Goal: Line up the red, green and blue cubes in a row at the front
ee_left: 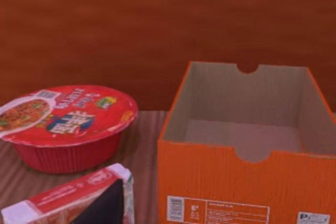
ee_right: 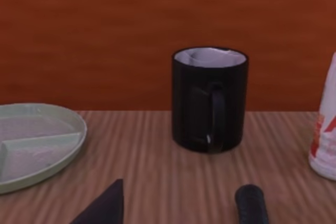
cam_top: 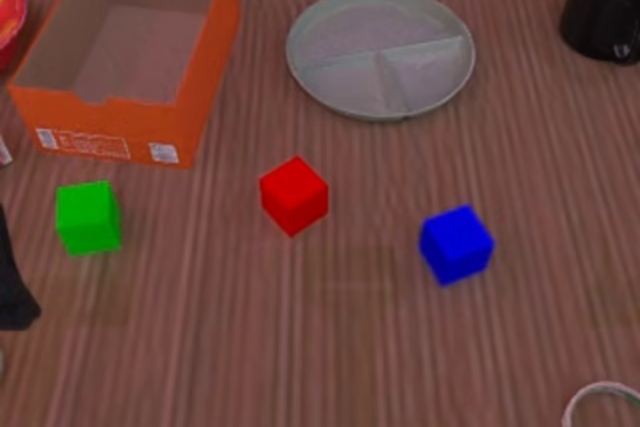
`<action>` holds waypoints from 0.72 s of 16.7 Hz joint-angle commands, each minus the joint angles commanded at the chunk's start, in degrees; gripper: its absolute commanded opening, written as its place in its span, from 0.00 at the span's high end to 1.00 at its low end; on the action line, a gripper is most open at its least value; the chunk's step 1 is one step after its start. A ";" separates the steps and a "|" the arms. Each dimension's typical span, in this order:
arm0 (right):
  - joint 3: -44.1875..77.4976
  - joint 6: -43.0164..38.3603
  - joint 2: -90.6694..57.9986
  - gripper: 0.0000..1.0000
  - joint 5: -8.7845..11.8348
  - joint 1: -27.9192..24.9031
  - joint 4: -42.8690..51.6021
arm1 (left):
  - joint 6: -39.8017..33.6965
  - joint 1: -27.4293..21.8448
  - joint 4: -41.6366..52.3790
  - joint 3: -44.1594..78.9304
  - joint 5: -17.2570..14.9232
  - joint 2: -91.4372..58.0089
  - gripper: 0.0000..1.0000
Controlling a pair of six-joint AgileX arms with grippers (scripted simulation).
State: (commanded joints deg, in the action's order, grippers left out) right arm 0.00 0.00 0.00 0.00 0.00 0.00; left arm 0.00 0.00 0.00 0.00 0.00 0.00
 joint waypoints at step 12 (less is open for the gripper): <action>0.00 0.00 0.00 0.00 0.00 0.00 0.00 | 5.66 -9.38 22.83 26.72 -2.46 -29.93 0.00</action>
State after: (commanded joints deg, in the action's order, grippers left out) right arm 0.00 0.00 0.00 0.00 0.00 0.00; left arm 5.66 -9.38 22.83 26.72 -2.46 -29.93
